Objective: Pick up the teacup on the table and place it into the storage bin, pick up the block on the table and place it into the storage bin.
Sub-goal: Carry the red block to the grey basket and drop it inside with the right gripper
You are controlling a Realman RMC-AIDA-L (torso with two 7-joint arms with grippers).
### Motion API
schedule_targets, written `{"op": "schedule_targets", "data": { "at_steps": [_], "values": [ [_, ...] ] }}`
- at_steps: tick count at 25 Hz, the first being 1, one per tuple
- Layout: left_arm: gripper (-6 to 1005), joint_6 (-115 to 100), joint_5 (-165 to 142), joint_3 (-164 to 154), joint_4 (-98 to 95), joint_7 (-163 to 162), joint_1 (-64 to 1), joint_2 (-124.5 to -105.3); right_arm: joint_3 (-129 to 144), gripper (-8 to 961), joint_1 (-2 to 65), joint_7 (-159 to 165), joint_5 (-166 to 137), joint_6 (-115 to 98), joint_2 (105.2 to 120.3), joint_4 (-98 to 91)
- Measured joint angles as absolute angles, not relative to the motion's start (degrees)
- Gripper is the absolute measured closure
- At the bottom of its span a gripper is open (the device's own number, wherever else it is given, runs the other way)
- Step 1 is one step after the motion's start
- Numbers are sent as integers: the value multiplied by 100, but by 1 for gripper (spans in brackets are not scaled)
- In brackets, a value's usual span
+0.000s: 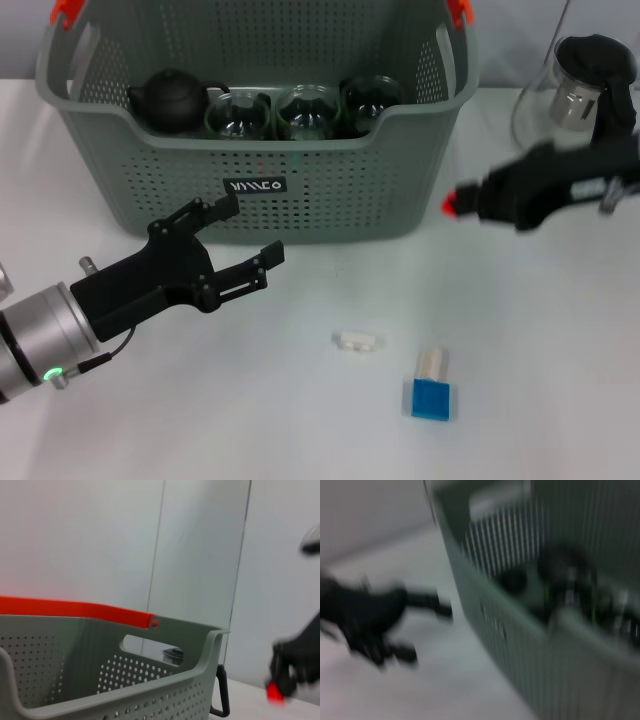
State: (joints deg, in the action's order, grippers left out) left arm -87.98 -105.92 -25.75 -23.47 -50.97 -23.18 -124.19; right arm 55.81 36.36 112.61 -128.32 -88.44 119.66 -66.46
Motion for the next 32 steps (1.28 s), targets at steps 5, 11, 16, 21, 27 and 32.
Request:
{"op": "schedule_targets", "data": {
  "at_steps": [5,11,16,21,27,32],
  "values": [
    [125,-8798,-10526,-2568,-2346,-5098,-2313,-12419,5320,819,3803,11996,-11953,-9144,11998,-7583],
    [125,-8798,-10504,-2565,-2318,-5097,-2351,-12419,5629,824,4607,12711,-12375,-8053,12004,-7452],
    [125,-8797,-10486,-2567,-2282,-5097,-2355,-12419,6350,827,5529,13138,-13888,-6556,12007,-6155],
    [125,-8797,-10470,-2566,-2276,-5097,-2369,-12419,6450,828,6454,13188,-14601,-6054,12012,-4907],
    [125,-8798,-10468,-2567,-2276,-5097,-2383,-12419,6522,827,6778,13322,-14833,-6030,12033,-4553],
    [125,-8797,-10467,-2566,-2276,-5097,-2365,-12419,6523,727,6681,13293,-14615,-5957,12035,-4659]
  ]
}}
